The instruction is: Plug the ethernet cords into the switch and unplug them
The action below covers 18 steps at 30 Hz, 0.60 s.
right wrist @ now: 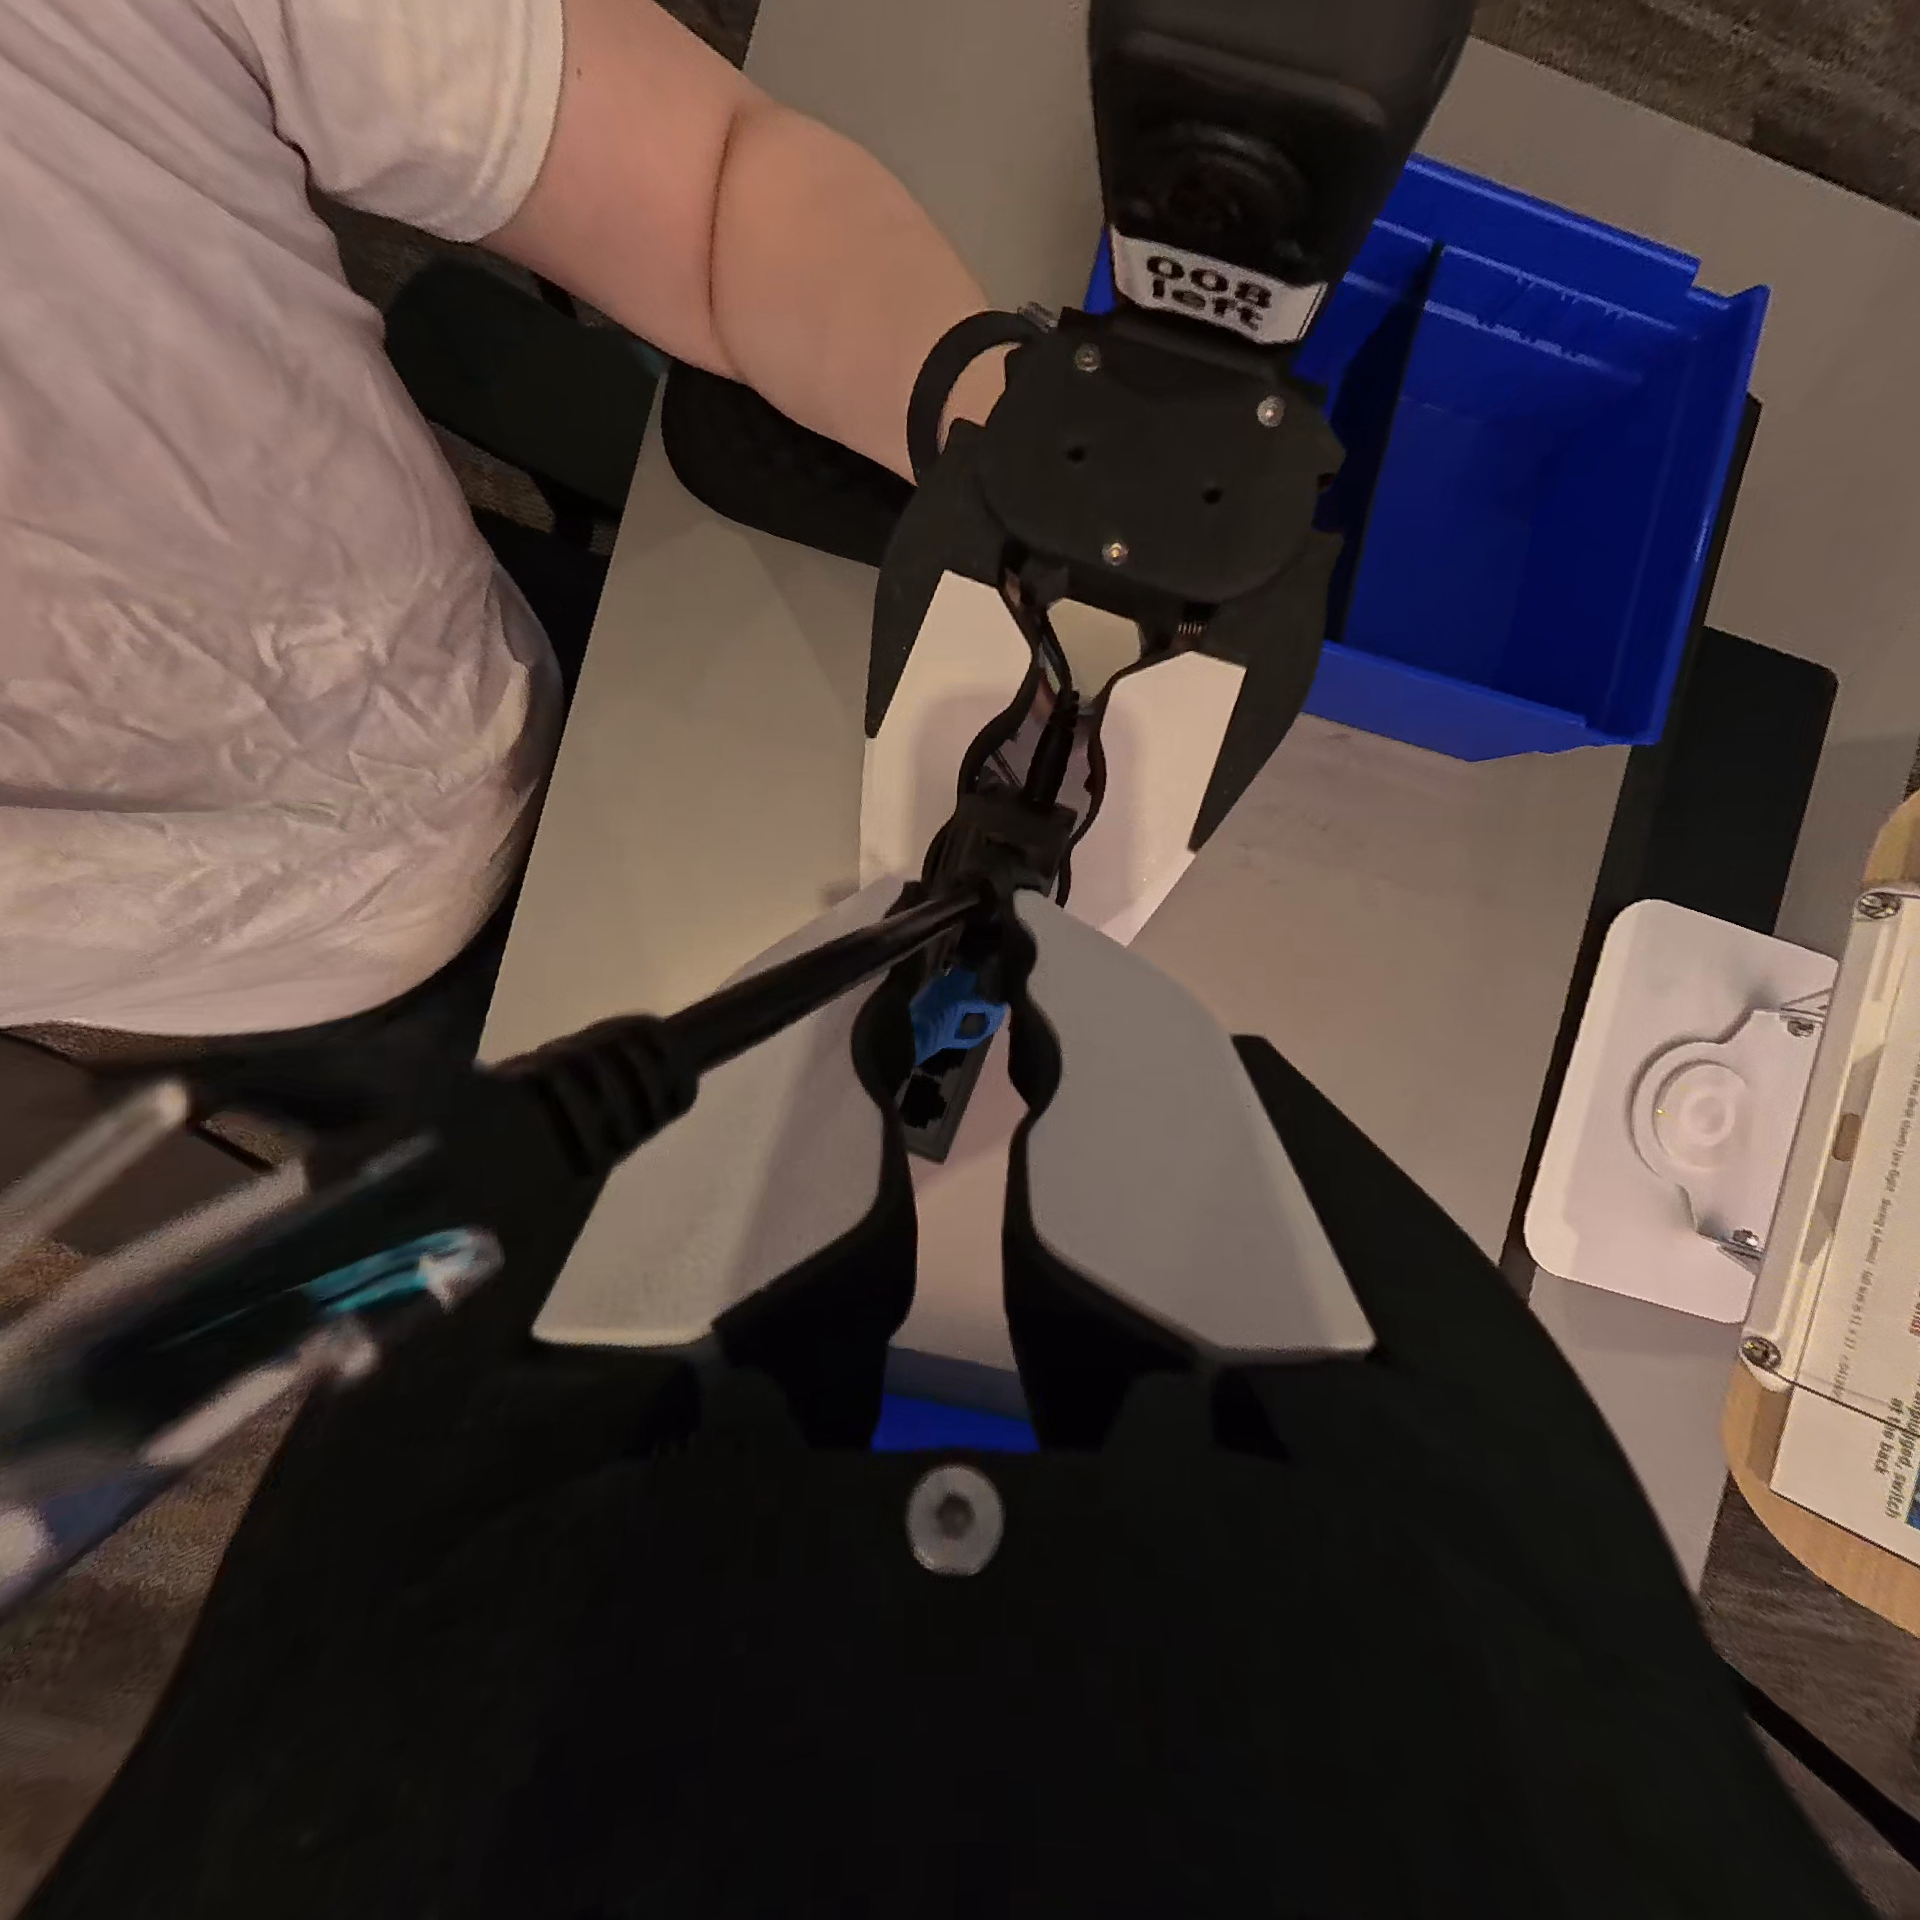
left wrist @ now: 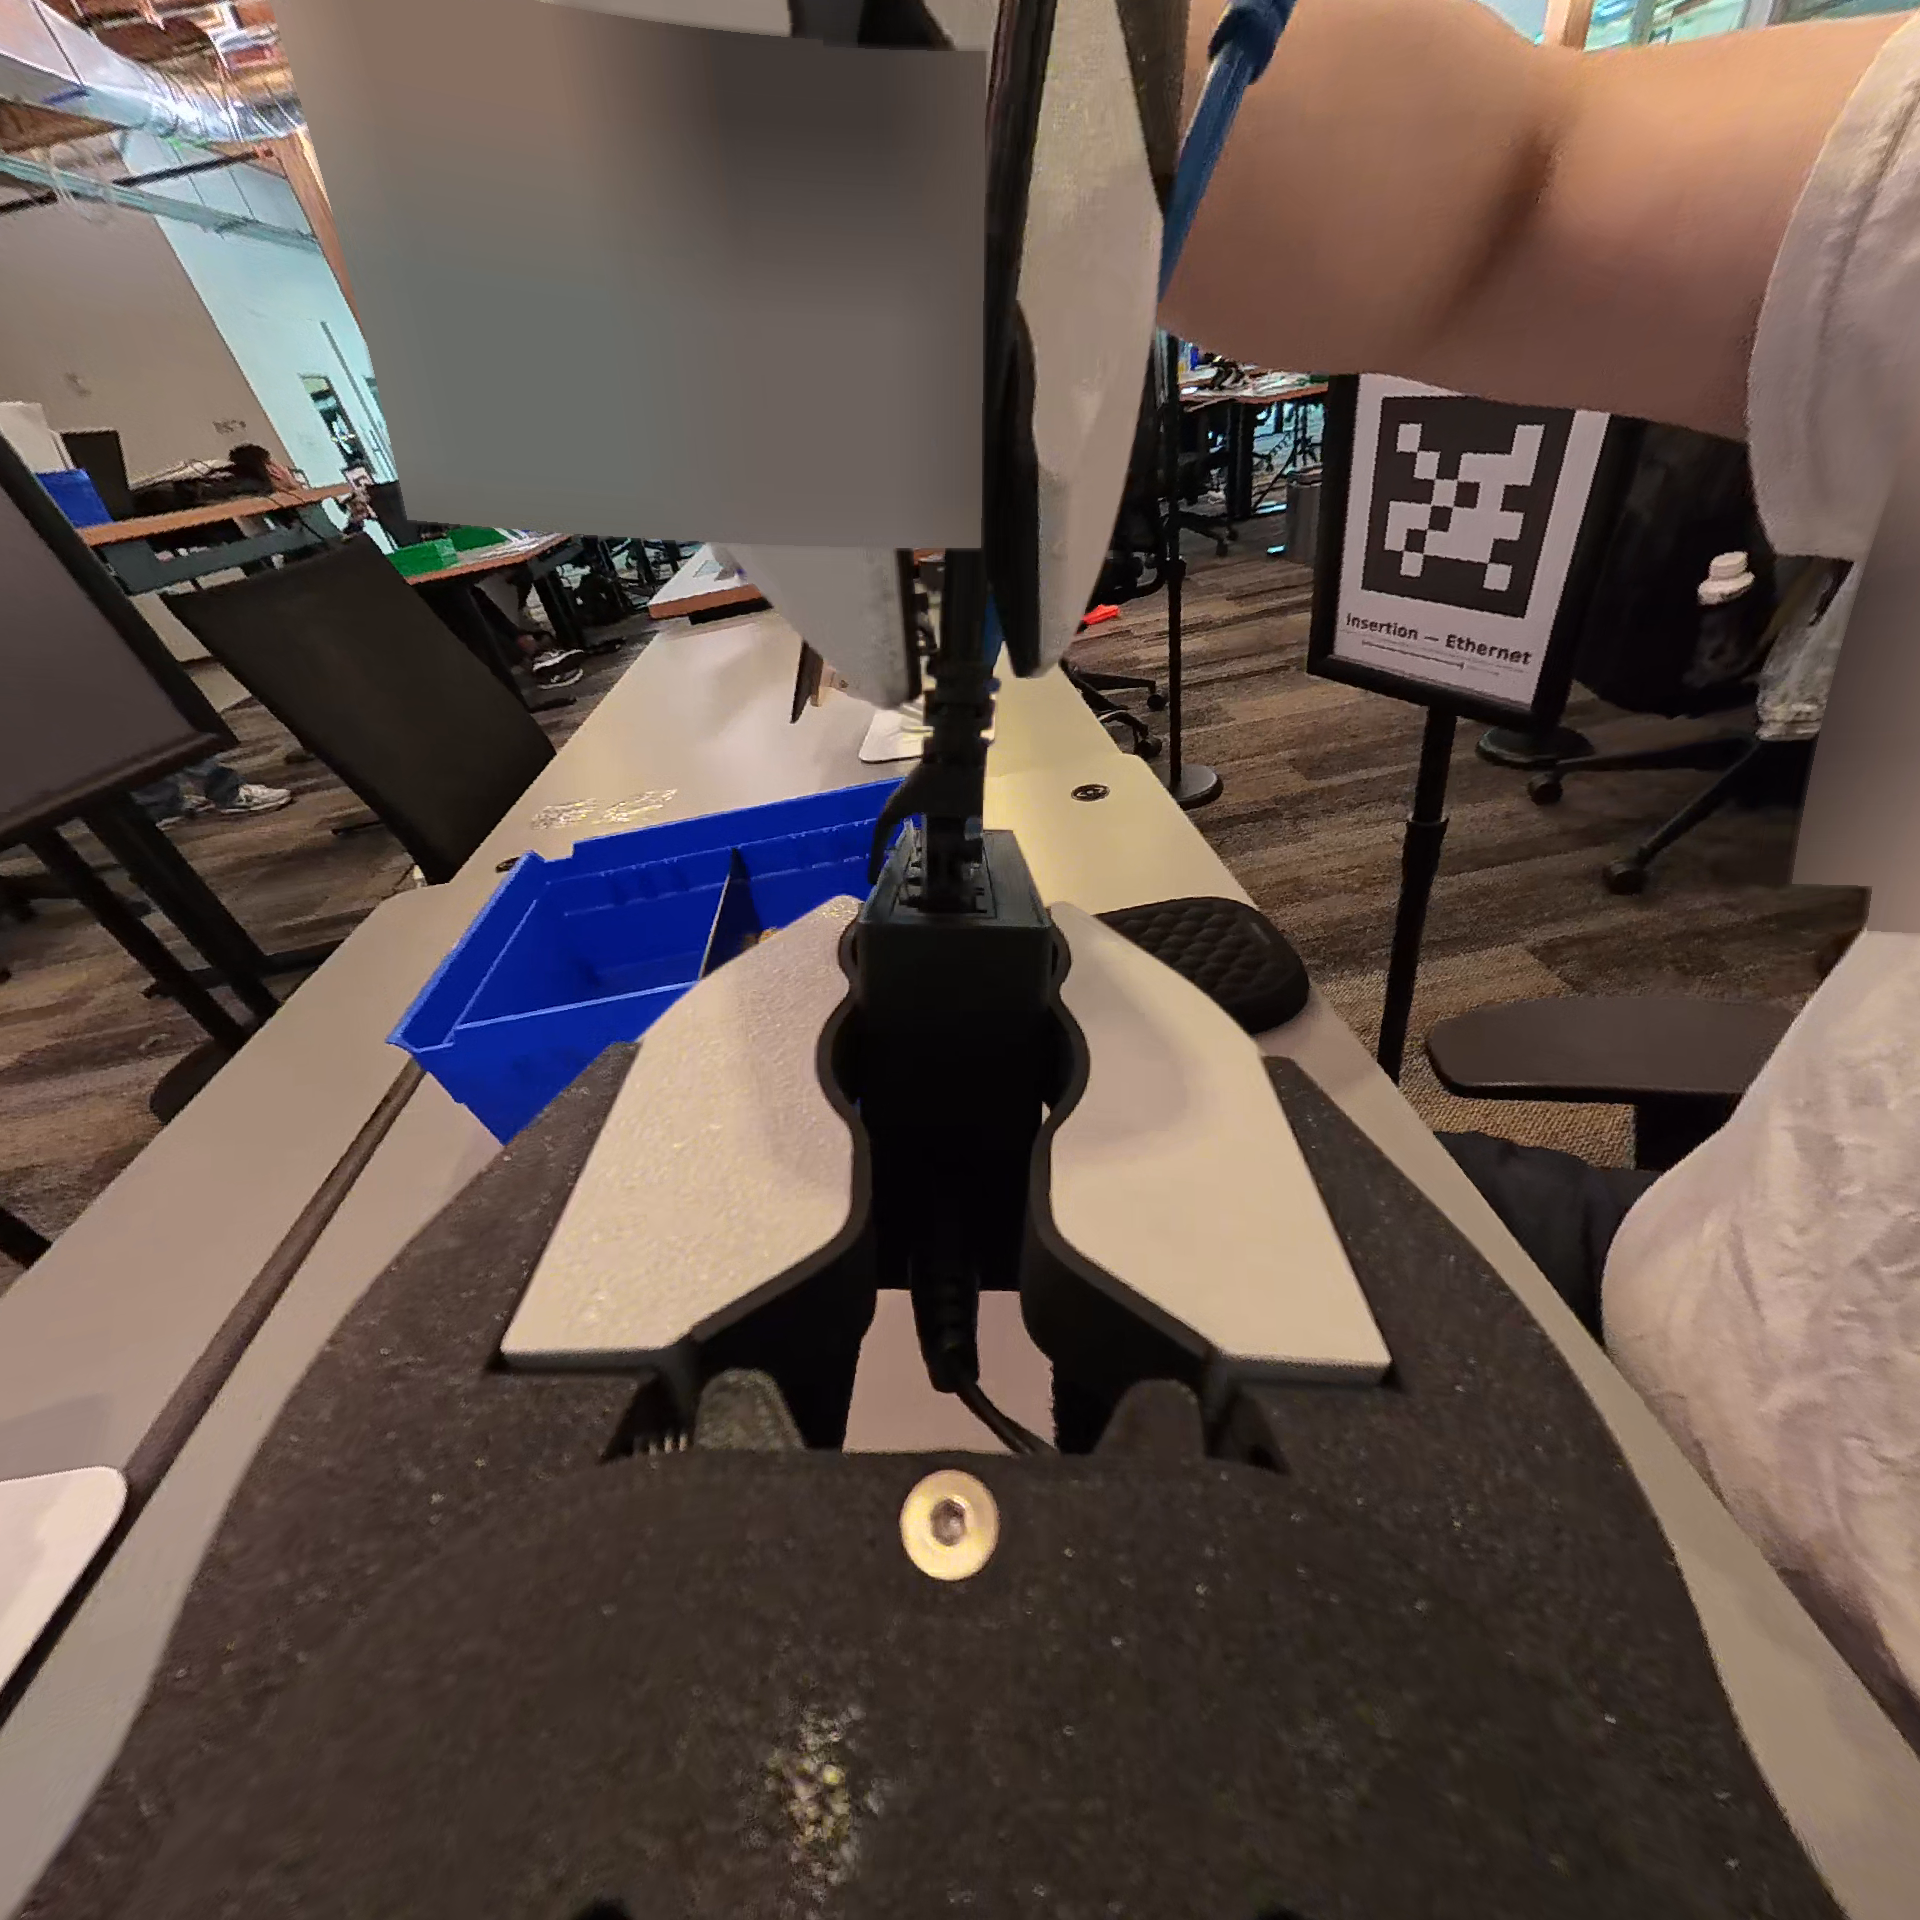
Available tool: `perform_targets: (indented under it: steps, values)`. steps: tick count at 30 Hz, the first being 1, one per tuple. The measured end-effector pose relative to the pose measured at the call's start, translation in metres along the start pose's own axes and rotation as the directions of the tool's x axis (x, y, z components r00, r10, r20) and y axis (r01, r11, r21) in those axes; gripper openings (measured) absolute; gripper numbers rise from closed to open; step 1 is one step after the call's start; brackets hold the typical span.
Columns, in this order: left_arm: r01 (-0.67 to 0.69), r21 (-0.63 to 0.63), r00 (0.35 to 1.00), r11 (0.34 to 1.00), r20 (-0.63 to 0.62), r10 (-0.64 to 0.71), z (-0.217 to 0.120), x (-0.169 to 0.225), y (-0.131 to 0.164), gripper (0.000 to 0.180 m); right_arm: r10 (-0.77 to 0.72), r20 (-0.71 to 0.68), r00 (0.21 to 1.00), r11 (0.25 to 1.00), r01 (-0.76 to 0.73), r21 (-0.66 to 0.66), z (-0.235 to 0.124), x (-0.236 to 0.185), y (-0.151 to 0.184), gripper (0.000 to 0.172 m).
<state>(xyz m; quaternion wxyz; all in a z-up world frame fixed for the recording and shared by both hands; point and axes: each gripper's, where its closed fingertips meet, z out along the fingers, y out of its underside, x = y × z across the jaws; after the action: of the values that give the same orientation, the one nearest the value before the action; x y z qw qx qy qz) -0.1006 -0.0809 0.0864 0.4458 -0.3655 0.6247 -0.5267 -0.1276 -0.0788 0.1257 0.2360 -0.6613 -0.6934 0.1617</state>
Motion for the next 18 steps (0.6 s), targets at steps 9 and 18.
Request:
perform_targets:
  steps: [9, 18]
  values:
    - [0.028, -0.015, 0.998, 0.999, 0.054, -0.027, -0.002, -0.008, -0.001, 0.028, 0.092, -0.040, 0.995, 0.993, -0.095, -0.075, 0.004, 0.013, 0.004, 0.016]
    - [0.041, -0.006, 0.997, 0.999, 0.062, -0.040, -0.001, -0.006, -0.006, 0.028, 0.101, -0.030, 0.994, 0.994, -0.102, -0.045, 0.006, 0.011, 0.002, 0.016]
